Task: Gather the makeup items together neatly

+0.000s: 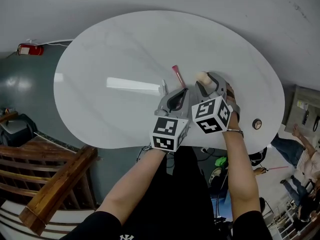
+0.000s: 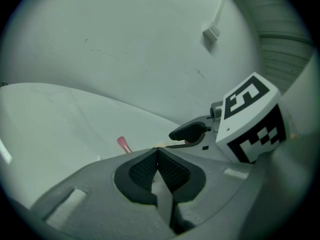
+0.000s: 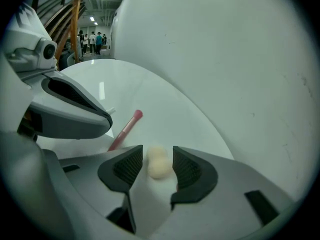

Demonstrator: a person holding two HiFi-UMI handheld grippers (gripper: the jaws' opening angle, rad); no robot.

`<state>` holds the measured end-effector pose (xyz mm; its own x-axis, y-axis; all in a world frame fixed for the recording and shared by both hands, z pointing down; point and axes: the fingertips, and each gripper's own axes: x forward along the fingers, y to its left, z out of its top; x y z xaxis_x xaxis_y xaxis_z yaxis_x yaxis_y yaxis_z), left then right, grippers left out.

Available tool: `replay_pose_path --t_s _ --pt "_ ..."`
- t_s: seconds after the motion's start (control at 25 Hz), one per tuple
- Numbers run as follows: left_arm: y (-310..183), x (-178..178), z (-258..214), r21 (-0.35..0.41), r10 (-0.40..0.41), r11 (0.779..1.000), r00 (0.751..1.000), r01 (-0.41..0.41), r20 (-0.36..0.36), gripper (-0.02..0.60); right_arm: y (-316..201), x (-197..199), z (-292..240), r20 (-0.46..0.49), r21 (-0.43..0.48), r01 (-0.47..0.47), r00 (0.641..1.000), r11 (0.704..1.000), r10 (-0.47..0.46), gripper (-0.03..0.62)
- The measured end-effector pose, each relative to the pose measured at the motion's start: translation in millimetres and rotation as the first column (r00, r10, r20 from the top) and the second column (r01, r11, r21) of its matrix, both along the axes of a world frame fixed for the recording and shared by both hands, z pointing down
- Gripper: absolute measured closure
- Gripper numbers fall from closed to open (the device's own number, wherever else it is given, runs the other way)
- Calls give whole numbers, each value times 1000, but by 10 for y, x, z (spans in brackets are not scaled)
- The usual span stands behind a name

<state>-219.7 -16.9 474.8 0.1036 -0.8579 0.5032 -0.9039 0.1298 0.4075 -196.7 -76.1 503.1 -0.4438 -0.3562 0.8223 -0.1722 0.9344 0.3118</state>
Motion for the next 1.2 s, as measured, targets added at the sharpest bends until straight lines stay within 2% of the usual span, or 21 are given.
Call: replay_pose_path --t_s 0.16,0.28,0.4,0.64,0.88,1.2 --pt "14 -72 -2 3 6 1000 1000 -6 -11 574 -19 -13 100 -47 12 -1 999 1000 2 384" --pt "18 -123 0 2 11 1000 1000 -11 -18 574 -45 -13 158 -65 21 -26 998 999 27 401" --pt "-12 -134 7 2 20 1000 1000 -20 -20 574 -83 0 169 -54 21 -57 997 998 58 433" --pt "-84 -42 -35 11 67 998 998 -67 -20 574 -128 121 78 17 -10 -169 985 986 169 447" --pt "-130 288 -158 29 140 990 990 -140 -15 574 -90 510 -149 103 -47 -300 947 953 303 448" --pt "-28 634 -342 57 238 970 971 -237 0 574 132 898 -488 211 -85 -432 873 898 440 450"
